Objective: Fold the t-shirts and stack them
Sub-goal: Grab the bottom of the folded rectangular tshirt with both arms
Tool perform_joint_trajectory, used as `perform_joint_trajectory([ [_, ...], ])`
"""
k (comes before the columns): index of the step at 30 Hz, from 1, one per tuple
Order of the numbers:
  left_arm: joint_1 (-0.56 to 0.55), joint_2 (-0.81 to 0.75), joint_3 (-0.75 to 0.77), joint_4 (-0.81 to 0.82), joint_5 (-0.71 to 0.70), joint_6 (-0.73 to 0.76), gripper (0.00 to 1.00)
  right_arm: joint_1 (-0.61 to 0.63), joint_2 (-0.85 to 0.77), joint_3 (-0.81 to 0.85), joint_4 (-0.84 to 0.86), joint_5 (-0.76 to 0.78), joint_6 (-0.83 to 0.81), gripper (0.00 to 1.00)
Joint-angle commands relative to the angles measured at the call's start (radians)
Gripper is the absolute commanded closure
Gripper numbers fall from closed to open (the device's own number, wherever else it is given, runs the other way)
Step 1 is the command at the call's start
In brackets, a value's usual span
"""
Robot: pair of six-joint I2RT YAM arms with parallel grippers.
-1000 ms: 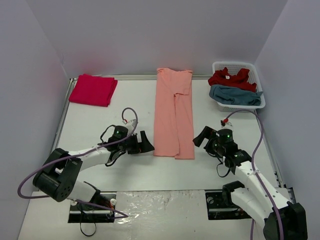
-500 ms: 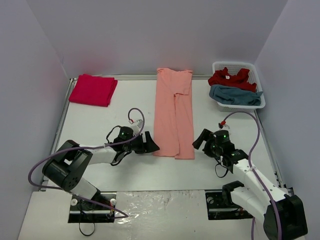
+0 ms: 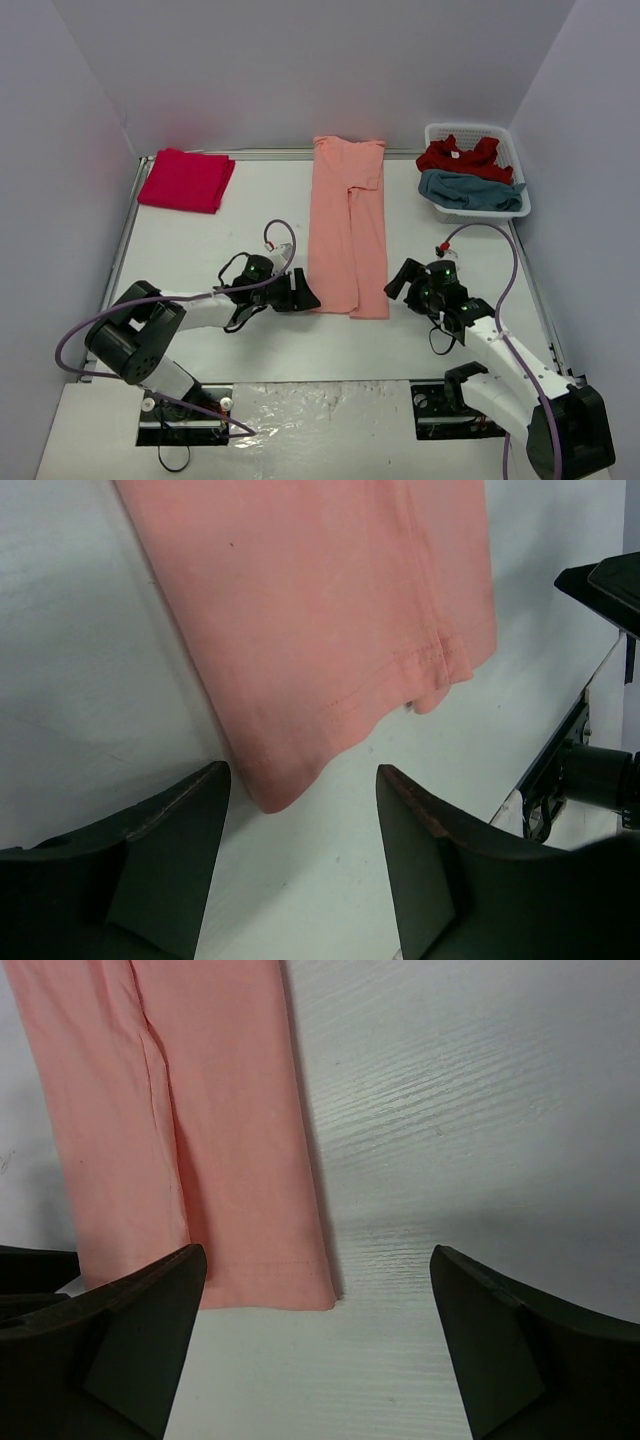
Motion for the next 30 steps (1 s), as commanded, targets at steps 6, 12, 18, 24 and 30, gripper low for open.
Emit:
perform_joint_trajectory([
  [6, -0.041, 0.051, 0.013, -0.122, -0.027, 0.025, 0.44, 0.011, 0.022, -0.015, 0.010, 0.021, 0.018, 0.11],
  [12, -0.042, 0.094, 0.007, -0.101, -0.026, 0.020, 0.55, 0.014, 0.022, -0.022, 0.008, 0.021, 0.020, 0.11],
  [18, -0.042, 0.077, 0.016, -0.162, -0.060, 0.046, 0.56, 0.016, 0.028, -0.023, 0.010, 0.016, 0.020, 0.11],
  [24, -0.044, 0.076, 0.027, -0.216, -0.084, 0.066, 0.66, 0.017, 0.030, -0.028, 0.008, 0.010, 0.021, 0.12],
  [30, -0.044, 0.094, 0.053, -0.297, -0.118, 0.098, 0.87, 0.017, 0.028, -0.028, 0.040, 0.004, 0.021, 0.16],
])
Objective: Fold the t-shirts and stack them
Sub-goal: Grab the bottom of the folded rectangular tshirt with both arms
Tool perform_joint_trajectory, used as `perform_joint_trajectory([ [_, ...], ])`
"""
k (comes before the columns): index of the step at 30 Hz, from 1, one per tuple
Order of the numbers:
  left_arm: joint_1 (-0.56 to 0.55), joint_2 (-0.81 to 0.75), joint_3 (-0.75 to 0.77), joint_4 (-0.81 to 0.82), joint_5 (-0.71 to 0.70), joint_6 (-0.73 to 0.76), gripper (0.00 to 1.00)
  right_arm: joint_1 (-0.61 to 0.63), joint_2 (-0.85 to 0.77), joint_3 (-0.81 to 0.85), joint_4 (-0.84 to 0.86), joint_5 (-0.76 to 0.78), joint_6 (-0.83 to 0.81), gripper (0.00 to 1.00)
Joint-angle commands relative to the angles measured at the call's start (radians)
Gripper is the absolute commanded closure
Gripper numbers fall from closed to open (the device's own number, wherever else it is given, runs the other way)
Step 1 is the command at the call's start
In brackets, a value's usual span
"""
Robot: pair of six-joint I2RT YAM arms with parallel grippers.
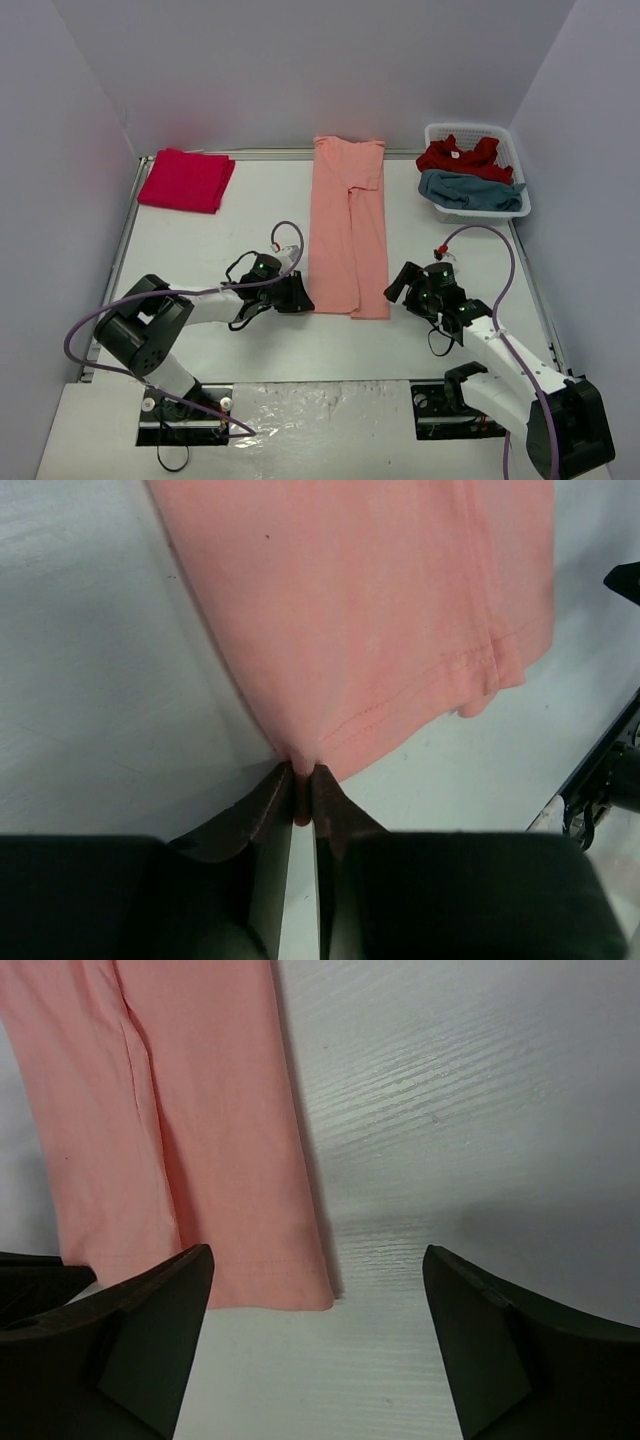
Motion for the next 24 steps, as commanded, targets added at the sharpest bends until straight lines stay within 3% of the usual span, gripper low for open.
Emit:
perform_joint_trajectory([
  [1, -0.009, 0.038, -0.003, -0.208, -0.068, 0.060, 0.89, 0.008, 0.004, -0.005, 0.022, 0.002, 0.006, 0.19],
  [19, -0.032, 0.076, 0.011, -0.199, -0.058, 0.066, 0.94, 0.022, 0.040, -0.025, 0.034, -0.064, 0.040, 0.35],
  [24, -0.032, 0.076, 0.013, -0.207, -0.061, 0.066, 0.96, 0.024, 0.050, -0.043, 0.036, -0.060, 0.054, 0.44],
])
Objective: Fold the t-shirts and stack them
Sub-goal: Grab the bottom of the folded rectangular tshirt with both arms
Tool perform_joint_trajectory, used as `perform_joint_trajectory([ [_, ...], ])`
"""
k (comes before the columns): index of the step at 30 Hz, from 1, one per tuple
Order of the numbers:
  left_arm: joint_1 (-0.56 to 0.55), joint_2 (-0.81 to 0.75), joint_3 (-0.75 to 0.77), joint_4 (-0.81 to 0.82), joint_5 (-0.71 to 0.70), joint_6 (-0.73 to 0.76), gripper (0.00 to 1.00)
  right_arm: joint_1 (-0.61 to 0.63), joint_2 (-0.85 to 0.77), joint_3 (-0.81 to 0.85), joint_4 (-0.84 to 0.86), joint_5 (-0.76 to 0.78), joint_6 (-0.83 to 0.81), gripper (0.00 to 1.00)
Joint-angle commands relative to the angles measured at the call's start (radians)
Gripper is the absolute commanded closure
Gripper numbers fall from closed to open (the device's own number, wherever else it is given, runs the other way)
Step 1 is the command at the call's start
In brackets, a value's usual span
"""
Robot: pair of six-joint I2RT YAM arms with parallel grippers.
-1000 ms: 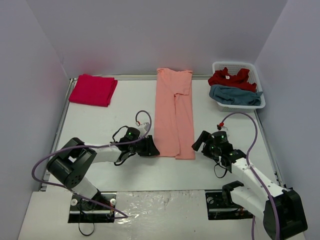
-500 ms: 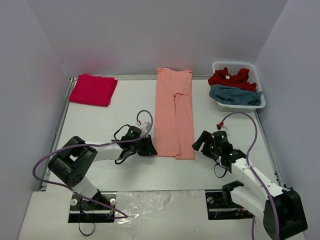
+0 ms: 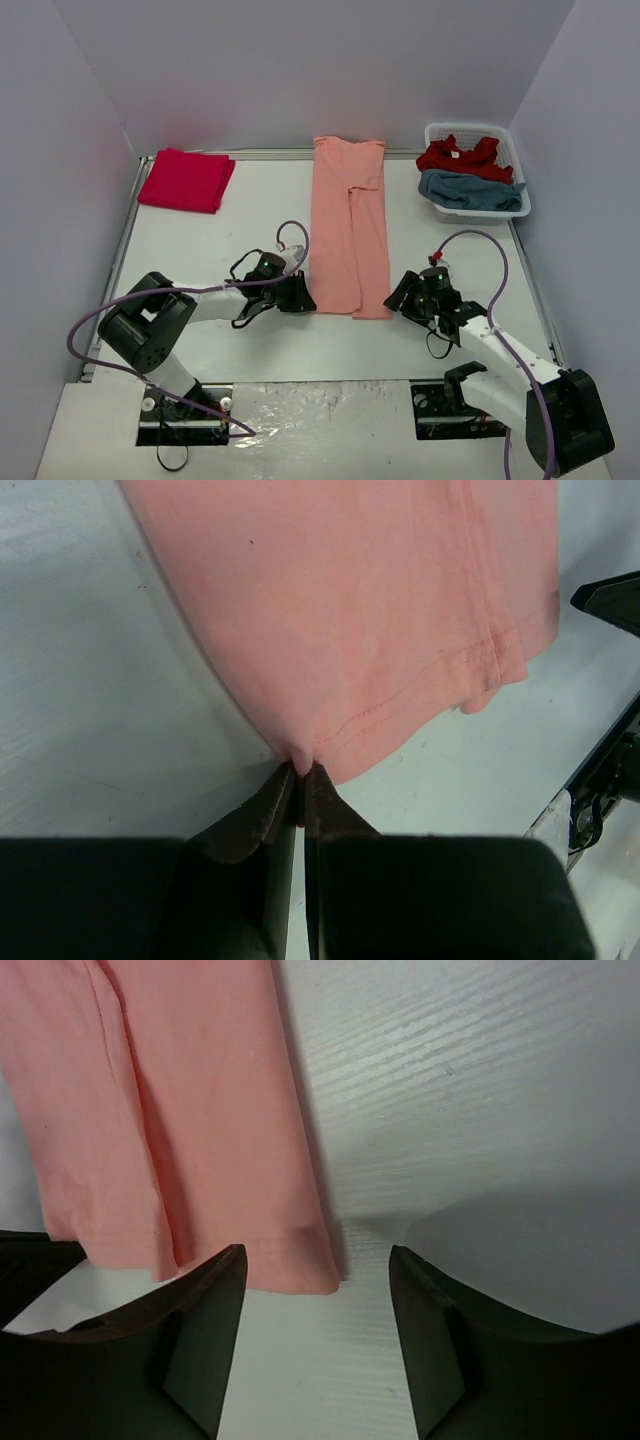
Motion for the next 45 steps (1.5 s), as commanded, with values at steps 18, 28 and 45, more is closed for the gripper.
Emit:
perform_joint_trajectory([
  [18, -0.026, 0.061, -0.026, -0.166, -0.055, 0.033, 0.98, 0.014, 0.074, -0.074, 0.100, -0.018, 0.036, 0.56],
  [28, -0.026, 0.052, -0.029, -0.177, -0.060, 0.039, 0.98, 0.026, 0.088, -0.083, 0.106, -0.038, 0.049, 0.61],
  [45, -0.026, 0.055, -0.028, -0.177, -0.061, 0.036, 0.97, 0.048, 0.054, -0.083, 0.049, -0.014, 0.049, 0.80],
])
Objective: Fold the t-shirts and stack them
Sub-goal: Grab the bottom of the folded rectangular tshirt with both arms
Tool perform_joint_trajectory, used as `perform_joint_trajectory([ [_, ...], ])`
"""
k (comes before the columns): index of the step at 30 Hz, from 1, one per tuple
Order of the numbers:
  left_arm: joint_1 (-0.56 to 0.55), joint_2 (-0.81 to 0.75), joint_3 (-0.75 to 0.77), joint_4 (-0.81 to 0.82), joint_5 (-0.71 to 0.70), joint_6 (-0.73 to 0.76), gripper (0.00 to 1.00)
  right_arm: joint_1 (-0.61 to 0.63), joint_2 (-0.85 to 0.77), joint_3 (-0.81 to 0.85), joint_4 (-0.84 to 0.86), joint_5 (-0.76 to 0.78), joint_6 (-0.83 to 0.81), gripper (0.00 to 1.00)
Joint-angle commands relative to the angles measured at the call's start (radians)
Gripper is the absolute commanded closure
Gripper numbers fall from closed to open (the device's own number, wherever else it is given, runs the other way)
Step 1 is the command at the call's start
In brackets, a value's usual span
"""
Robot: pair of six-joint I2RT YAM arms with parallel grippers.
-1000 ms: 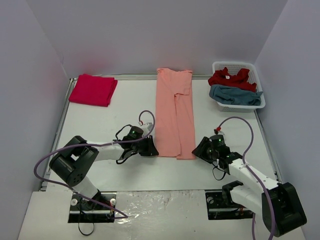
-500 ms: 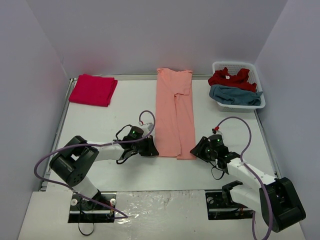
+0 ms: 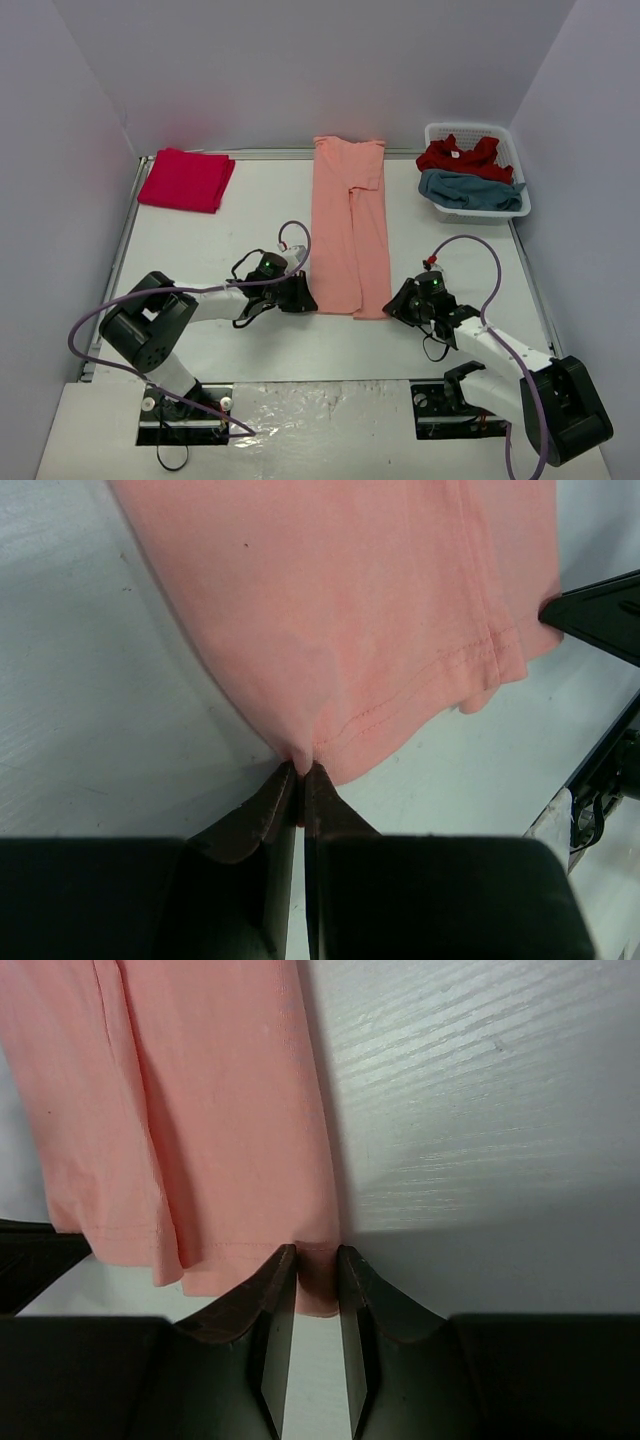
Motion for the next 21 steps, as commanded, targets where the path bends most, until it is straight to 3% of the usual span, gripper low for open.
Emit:
perform_joint_trajectory([
  [1, -0.015, 0.050, -0.033, -0.180, -0.061, 0.034, 0.97, 0.013, -0.010, -0.017, -0.091, 0.018, 0.001, 0.80],
  [4, -0.017, 0.044, -0.031, -0.186, -0.064, 0.034, 0.97, 0.016, -0.024, -0.016, -0.110, 0.032, -0.004, 0.80],
  [10, -0.017, 0.028, -0.033, -0.195, -0.065, 0.034, 0.98, 0.021, -0.044, -0.011, -0.133, 0.034, -0.005, 0.99],
  [21, -0.023, -0.022, -0.090, -0.184, -0.094, 0.011, 0.98, 0.036, -0.071, -0.007, -0.154, 0.031, -0.001, 1.00],
])
